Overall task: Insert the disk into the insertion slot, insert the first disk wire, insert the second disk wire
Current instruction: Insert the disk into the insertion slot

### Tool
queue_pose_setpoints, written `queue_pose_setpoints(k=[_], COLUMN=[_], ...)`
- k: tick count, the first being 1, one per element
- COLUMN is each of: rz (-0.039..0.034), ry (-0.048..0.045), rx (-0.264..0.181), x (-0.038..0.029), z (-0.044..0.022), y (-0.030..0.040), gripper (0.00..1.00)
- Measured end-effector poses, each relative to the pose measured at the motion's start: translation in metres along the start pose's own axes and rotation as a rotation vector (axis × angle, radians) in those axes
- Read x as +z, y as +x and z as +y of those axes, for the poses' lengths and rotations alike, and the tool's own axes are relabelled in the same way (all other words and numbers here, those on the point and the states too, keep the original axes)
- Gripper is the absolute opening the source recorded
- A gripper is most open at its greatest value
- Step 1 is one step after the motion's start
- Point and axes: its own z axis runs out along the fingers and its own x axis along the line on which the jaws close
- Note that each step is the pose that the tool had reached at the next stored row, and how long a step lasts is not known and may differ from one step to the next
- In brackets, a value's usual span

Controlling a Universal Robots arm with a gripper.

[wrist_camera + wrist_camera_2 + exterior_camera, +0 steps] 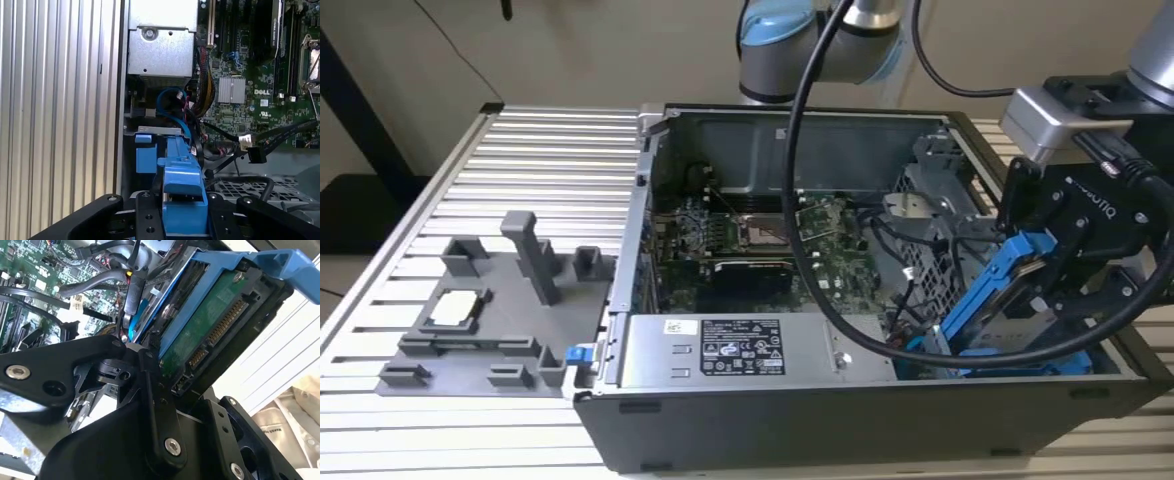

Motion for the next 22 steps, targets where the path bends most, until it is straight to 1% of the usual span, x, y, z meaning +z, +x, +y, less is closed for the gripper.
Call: queue_pose_setpoints(k=[2, 3, 8, 9, 17, 18, 19, 22], rz=[0.0004, 0.0005, 0.0017, 0.0022, 0.0020, 0.0020, 0.0014, 0.0011], ry=[-0.0005, -0.0005, -0.0005, -0.0006, -0.0006, -0.0006, 0.0065, 0.0601], rx=[0.000, 0.000, 0.000, 0.000, 0.000, 0.000, 0.000, -0.001], x=[0.0000, 0.0000, -0.0005, -0.0024, -0.0382, -0.0389, -0.0386, -0.0388], z=[0.0000, 0.0000, 0.0002, 0.0003, 0.0016, 0.0017, 0.0019, 0.0033], y=[0.0000, 0.0001, 0.0001, 0.0001, 0.0001, 0.0000, 0.0000, -0.0001], gripper=[0.34, 0.40, 0.40, 0.40, 0.40, 0.40, 0.40, 0.40])
